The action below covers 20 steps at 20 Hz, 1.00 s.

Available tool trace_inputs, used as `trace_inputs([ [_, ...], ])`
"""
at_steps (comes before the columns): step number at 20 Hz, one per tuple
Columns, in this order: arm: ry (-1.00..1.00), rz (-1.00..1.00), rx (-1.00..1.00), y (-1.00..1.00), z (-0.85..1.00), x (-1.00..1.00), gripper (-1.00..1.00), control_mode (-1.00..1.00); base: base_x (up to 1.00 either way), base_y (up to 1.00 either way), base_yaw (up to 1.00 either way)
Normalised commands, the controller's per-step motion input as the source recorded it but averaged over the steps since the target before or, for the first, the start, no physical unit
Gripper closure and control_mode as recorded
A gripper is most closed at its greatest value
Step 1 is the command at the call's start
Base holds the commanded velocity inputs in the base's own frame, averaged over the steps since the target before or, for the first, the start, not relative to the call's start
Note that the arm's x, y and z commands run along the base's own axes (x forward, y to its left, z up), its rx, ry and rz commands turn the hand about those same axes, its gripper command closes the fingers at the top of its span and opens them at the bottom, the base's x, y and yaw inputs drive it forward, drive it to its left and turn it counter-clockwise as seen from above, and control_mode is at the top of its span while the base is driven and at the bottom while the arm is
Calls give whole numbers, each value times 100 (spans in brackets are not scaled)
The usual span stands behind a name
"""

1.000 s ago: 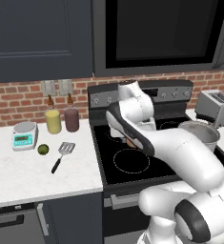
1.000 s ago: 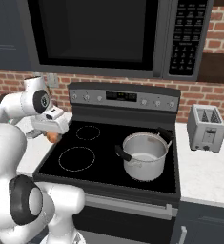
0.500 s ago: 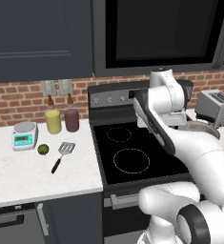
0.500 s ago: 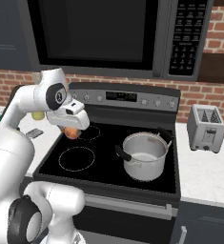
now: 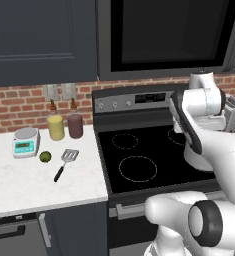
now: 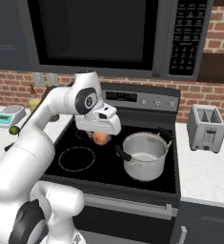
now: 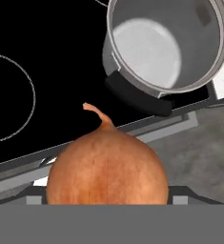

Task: Put the onion and lime in the pot. Retrieve the spatula and lightly stir the vegetables in the pot.

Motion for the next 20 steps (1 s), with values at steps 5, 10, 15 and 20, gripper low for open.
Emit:
trace_inputs([
  [5, 12, 0, 0, -80, 0, 17, 100, -100, 0, 0, 0],
  [10, 5, 1, 1, -33, -3, 53, 100, -100, 0, 0, 0],
  [15, 0, 4, 1, -43, -28, 52, 100, -100, 0, 0, 0],
  [20, 0, 8, 0, -48, -50, 34, 100, -100, 0, 0, 0],
])
